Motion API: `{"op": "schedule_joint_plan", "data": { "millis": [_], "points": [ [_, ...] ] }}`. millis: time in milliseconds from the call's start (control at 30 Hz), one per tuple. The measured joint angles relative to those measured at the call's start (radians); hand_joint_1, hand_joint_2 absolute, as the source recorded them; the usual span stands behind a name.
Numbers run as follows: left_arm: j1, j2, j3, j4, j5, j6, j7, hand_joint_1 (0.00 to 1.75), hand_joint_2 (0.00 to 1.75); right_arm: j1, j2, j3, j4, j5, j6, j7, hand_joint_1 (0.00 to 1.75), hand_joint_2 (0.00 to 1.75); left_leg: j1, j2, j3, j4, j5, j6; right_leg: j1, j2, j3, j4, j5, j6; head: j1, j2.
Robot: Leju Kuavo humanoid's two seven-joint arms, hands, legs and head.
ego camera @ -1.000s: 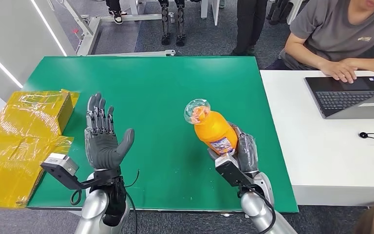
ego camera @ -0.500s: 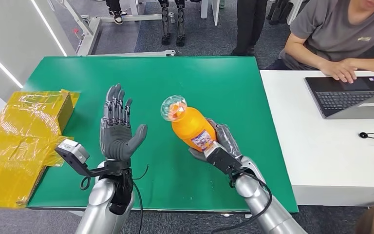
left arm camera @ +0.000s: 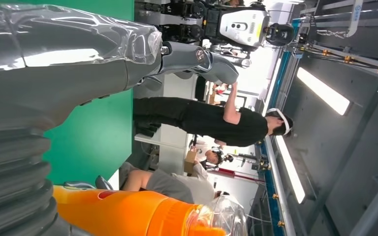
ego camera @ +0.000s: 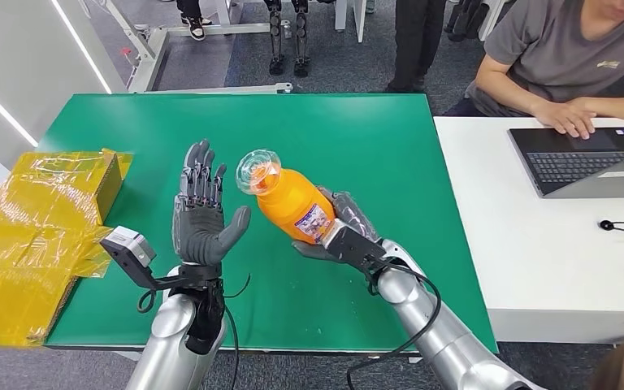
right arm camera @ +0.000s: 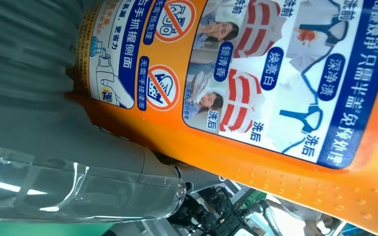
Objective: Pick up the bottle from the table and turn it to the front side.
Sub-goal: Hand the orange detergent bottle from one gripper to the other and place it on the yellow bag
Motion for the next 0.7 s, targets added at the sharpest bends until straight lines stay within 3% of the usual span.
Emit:
{"op": "schedule_joint_plan", "data": {
  "millis": [233,700],
  "points": [
    [0.000,0.000,0.000,0.004,0.000,-0.002,0.000,0.00,1.75,-0.006,0.004,0.003,0.012,-0.010,0.023,-0.004,1.75,1.75,0.000,0.000,0.000,0.000,0.000,0.000,0.000,0.000,0.000,0.000,0.000,0.000,0.000,0.000],
    [-0.002,-0.009,0.000,0.016,-0.004,-0.025,0.000,0.00,1.75,-0.052,0.014,0.024,0.116,-0.143,0.335,0.007,1.75,1.75,0.000,0.000,0.000,0.000,0.000,0.000,0.000,0.000,0.000,0.000,0.000,0.000,0.000,0.000]
  ]
}}
